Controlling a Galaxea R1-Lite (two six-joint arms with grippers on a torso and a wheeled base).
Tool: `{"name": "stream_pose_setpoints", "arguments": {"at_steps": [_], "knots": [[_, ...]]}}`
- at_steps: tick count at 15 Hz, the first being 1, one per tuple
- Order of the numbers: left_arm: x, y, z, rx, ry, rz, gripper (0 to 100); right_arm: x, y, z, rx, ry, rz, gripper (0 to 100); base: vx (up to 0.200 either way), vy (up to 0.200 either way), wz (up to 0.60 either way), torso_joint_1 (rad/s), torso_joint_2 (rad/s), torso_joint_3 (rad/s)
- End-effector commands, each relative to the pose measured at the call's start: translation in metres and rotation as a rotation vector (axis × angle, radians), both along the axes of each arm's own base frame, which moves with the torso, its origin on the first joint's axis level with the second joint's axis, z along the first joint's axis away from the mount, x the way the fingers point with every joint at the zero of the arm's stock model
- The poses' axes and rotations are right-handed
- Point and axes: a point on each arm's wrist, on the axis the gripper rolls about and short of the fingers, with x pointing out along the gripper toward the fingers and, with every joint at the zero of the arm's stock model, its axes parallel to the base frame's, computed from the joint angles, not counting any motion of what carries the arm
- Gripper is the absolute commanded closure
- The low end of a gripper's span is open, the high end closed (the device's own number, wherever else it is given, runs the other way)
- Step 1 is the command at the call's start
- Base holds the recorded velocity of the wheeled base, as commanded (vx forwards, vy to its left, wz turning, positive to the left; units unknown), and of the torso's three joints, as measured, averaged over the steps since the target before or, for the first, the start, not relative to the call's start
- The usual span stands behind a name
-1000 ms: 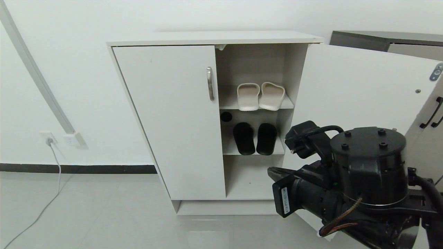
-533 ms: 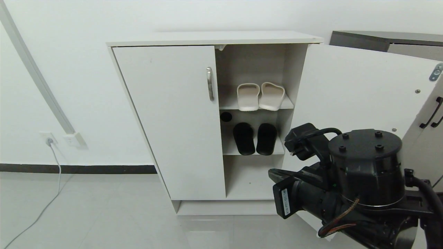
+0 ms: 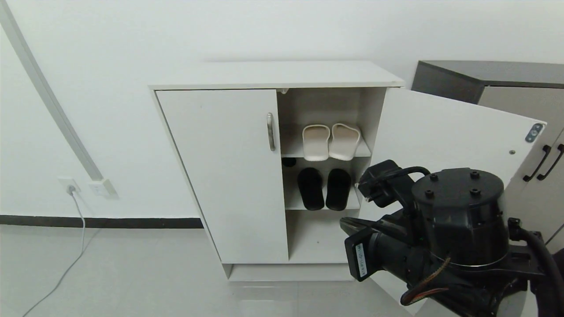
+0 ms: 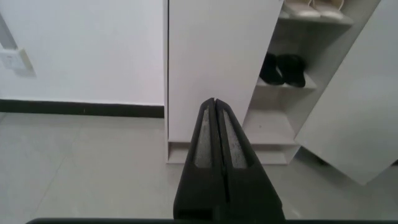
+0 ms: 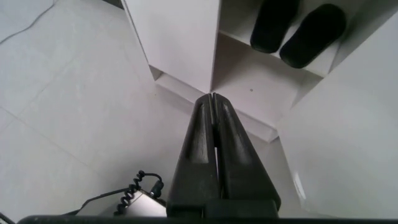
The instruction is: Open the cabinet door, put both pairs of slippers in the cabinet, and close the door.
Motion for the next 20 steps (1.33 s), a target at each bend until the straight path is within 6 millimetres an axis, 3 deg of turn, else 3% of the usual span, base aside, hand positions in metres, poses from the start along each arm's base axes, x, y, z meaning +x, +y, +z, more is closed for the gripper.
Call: {"name": "stream_pose_setpoints", "arguments": {"at_steps": [1,20], "knots": [[0.0001,0.0000,-0.0001,0.000,0.002,0.001,100,0.0002,0.0008,-0.0014,-0.004,0.003,0.001,100,0.000,0.000,0.00,0.105,-0.47,-0.359],[0.0001,-0.0001,-0.0001,0.001,0.002,-0.001,100,0.0007,0.0015,-0.0052,-0.011,0.010,0.002,100,0.000,0.000,0.00,0.181,-0.50,-0.321]]}}
